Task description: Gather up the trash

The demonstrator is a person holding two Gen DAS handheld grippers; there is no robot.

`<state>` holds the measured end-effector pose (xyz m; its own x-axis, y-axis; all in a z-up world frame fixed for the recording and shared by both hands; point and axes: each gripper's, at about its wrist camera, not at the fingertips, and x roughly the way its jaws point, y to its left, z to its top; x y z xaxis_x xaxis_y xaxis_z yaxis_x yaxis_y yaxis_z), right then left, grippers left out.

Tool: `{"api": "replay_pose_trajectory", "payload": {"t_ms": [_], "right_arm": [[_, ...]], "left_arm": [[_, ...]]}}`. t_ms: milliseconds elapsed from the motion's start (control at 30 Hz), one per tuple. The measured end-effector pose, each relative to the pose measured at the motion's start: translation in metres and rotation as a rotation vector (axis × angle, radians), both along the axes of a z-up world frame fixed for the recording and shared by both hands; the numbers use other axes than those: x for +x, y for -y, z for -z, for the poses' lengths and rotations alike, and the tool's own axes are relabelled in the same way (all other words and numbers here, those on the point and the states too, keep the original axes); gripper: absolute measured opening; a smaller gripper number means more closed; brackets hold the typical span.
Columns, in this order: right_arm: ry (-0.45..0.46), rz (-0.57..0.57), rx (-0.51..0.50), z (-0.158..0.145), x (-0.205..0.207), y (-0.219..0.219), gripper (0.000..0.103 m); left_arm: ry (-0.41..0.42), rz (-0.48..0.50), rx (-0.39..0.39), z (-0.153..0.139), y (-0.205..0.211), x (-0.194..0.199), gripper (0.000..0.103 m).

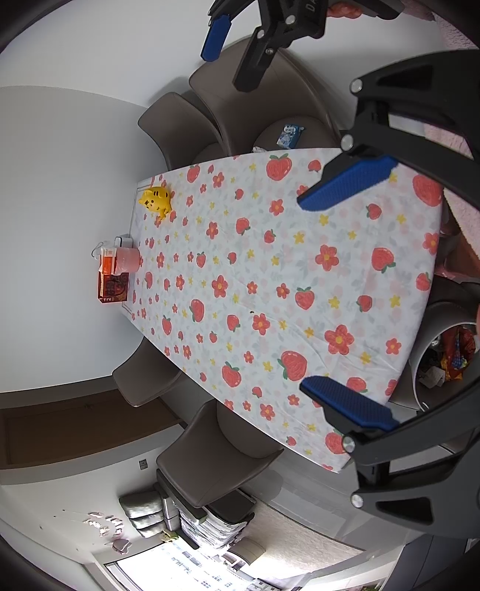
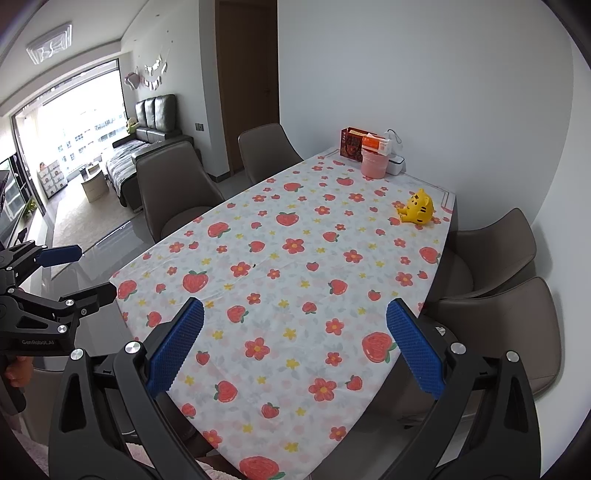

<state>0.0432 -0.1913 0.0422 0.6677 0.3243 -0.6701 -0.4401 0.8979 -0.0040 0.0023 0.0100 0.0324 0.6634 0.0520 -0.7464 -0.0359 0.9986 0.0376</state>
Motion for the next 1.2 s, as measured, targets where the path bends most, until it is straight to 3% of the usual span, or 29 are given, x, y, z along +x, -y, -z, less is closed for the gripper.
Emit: {"api": "replay_pose_trajectory", "payload": {"t_ms": [1200], "right_arm": [[0.002,-0.002,0.003,-0.004,0.0011,-0.0039,0.096]], "left_arm": [[-0.001,-0.001,-0.001,-0.0016,-0.0002,0.0017,0.091]]}}
